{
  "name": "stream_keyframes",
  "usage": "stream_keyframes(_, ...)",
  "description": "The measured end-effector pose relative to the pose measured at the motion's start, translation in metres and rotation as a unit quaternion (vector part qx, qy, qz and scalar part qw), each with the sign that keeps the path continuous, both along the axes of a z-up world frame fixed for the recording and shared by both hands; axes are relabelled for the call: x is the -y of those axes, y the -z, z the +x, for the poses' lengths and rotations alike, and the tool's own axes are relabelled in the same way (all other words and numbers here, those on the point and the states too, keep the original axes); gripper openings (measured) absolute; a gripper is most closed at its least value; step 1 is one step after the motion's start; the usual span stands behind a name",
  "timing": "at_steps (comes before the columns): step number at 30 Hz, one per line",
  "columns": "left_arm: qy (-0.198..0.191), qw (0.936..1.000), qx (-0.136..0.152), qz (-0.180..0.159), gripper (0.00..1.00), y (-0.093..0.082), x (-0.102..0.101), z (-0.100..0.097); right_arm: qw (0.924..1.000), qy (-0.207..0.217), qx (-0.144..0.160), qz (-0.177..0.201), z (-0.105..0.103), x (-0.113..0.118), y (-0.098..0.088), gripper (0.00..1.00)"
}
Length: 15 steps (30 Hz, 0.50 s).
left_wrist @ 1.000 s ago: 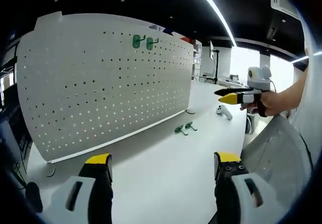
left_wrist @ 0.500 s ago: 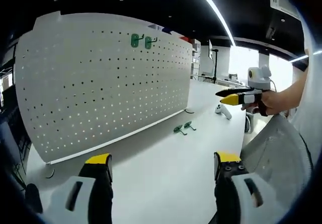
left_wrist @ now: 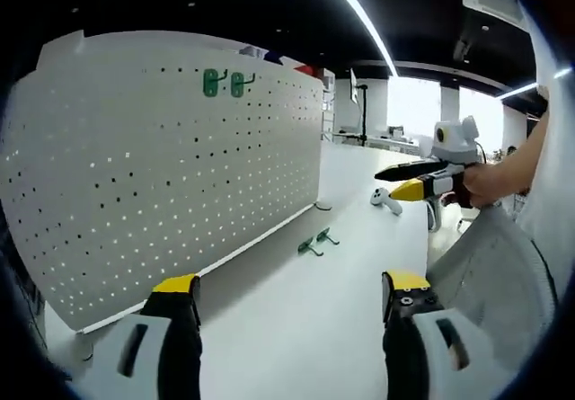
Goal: Insert the hook assembly into the mounting plate slot until the hook locks in place.
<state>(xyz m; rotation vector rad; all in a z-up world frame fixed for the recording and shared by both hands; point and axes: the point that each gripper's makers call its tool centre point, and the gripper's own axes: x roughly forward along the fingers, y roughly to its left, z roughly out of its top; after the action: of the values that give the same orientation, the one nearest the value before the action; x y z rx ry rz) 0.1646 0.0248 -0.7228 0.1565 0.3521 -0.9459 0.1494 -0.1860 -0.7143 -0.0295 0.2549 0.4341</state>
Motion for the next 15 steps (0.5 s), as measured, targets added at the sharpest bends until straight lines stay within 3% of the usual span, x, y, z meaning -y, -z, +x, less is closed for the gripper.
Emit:
stream_keyframes(7, 0.045, 0.9988, -0.002, 0.017, 0.86, -0.001, 0.019, 0.010, 1.0000, -0.005, -0.006, -0.005, -0.003, 0.001, 0.003, 0.60)
stream_keyframes(15, 0.109, 0.9927, 0.002, 0.053, 0.86, 0.001, 0.045, 0.016, 0.9998, -0.011, -0.014, -0.005, -0.005, -0.002, 0.008, 0.60)
